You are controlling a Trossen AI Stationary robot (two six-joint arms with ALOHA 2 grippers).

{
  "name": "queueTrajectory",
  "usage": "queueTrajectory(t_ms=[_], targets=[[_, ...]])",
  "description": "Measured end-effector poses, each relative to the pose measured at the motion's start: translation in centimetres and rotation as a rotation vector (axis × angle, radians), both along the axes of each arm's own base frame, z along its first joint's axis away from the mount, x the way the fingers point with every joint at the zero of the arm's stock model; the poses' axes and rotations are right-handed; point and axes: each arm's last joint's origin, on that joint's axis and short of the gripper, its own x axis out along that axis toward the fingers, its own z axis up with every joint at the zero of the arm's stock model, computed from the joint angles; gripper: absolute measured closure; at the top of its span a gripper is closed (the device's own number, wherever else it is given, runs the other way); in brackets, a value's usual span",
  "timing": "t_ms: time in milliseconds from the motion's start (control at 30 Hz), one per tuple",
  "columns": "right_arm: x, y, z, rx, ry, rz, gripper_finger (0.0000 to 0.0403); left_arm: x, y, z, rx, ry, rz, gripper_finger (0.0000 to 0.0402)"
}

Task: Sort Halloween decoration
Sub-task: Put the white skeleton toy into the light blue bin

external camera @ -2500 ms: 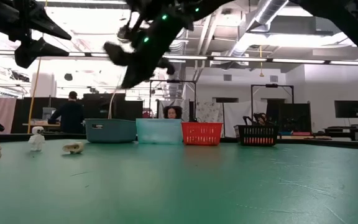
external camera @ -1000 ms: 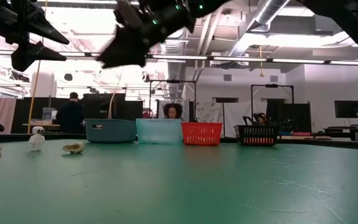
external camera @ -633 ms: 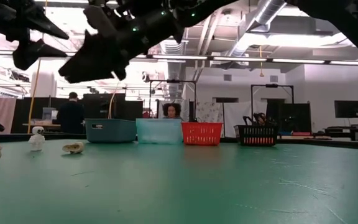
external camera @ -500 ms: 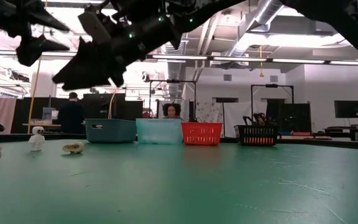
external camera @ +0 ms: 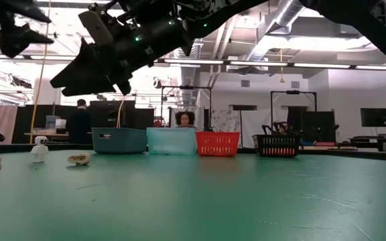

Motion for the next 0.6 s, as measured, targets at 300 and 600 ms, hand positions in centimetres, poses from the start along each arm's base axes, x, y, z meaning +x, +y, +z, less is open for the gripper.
queueTrajectory(t_ms=[300,600], targets=[[0.7,0.3,0.3,-0.009,-0.119,0.011,0.0246,-1.5,-0.4,-0.6,-0.058,-0.014,-0.051,0.0191],[2.1,0.8,-3.6,0.122,-0.125,0.025,0.0246,-1.7,-0.4,-0.5,-0.028,0.009,-0.057,0.0191]])
